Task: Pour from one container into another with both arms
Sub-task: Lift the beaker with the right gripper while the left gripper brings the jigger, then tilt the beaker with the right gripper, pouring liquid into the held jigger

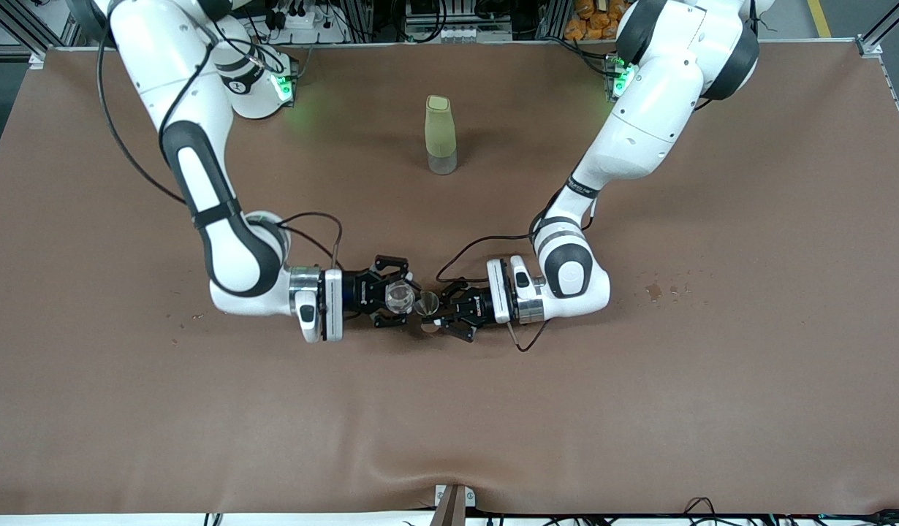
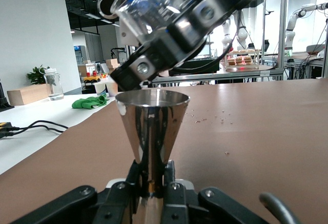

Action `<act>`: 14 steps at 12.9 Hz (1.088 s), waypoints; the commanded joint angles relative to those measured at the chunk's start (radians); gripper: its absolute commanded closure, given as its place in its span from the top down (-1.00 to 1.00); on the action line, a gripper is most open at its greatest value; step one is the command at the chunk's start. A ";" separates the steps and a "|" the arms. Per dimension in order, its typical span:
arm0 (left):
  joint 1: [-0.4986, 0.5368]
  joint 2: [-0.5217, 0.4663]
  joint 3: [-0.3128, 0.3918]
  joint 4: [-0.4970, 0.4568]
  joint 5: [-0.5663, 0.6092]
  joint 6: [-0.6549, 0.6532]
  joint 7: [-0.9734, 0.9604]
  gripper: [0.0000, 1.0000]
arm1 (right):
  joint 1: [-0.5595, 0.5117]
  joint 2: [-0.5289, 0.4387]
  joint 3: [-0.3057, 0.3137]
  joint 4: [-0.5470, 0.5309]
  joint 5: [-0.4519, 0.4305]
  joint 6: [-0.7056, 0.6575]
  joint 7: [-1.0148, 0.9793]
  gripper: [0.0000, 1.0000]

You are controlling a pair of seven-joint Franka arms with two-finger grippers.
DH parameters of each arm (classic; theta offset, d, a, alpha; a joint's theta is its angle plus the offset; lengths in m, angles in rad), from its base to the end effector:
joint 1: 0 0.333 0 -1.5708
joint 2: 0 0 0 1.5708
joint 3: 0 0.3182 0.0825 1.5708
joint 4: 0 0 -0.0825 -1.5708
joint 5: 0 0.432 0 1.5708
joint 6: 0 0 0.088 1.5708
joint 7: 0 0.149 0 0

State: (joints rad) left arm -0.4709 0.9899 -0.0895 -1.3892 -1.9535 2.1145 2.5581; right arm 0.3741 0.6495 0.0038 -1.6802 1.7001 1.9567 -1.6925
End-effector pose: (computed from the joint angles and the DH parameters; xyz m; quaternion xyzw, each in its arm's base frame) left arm 0.6452 -0.4774 0.1020 0.5313 -0.5137 0.5196 0.4286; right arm 0.6473 0.3686 0.2145 -0.6806 -0.3492 -0.2893 0.5755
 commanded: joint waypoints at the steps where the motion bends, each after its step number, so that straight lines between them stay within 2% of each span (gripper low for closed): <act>1: -0.006 0.015 -0.004 0.010 -0.039 -0.004 0.010 -1.00 | 0.049 -0.114 -0.011 -0.096 0.041 0.066 0.118 -1.00; 7: -0.005 0.021 -0.007 0.009 -0.041 -0.004 0.005 -1.00 | 0.088 -0.198 -0.011 -0.180 0.041 0.094 0.361 -1.00; 14: -0.005 0.026 -0.016 0.010 -0.039 -0.005 -0.004 -1.00 | 0.123 -0.223 -0.011 -0.187 0.041 0.116 0.556 -1.00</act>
State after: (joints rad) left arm -0.4716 1.0090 -0.1024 -1.3905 -1.9594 2.1144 2.5518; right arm 0.4721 0.4738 0.0035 -1.8277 1.7135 2.0479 -1.1827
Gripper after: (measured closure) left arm 0.797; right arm 0.846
